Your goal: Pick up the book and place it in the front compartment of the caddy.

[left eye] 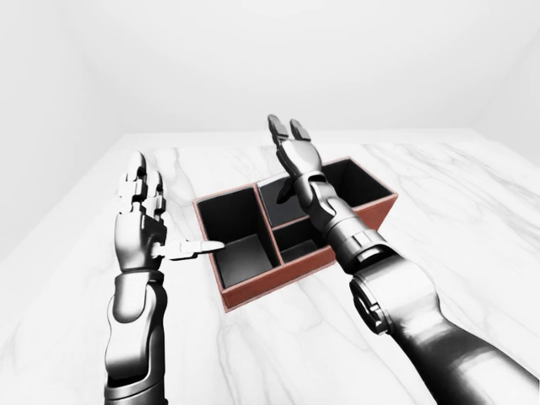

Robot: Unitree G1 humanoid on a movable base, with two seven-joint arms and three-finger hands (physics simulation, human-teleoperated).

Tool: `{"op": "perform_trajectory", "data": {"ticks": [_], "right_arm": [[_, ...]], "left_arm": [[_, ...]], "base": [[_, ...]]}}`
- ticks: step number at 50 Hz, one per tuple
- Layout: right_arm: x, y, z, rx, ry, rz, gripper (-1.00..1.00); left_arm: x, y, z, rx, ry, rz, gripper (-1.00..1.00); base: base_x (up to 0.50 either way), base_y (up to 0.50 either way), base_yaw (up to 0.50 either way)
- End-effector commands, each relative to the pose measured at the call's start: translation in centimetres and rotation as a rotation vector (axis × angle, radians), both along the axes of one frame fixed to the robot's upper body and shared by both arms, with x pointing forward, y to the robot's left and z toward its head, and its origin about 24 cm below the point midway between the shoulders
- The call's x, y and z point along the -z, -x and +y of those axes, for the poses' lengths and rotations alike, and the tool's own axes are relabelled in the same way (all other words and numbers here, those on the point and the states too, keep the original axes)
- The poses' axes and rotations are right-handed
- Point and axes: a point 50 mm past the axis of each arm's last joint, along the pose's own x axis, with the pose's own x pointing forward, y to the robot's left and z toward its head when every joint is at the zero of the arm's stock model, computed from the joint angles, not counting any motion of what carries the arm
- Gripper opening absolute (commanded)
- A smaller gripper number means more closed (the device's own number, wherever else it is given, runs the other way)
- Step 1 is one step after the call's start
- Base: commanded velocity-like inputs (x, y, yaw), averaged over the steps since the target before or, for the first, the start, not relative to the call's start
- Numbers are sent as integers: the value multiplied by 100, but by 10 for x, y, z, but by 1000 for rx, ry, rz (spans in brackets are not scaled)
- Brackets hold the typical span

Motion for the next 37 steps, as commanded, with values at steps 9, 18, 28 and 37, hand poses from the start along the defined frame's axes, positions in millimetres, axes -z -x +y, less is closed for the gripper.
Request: {"op": "perform_trajectory", "data": {"ticks": [9, 18, 28, 37], "right_arm": [[-2, 0, -2, 2, 4, -6, 100], [-2, -1, -3, 7, 1, -10, 100], [-10, -3, -8, 6, -77, 17, 100], [-26, 0, -9, -46, -172, -1, 100]], "left_arm": [[0, 1, -1, 4, -3, -1, 100], [0, 1, -1, 4, -2, -2, 100], [-4, 2, 1, -2, 2, -18, 100], [-3, 3, 0, -2, 1, -16, 100]], "base": [[0, 0, 0], [0, 0, 0], [0, 0, 0], [0, 0, 0]]}}
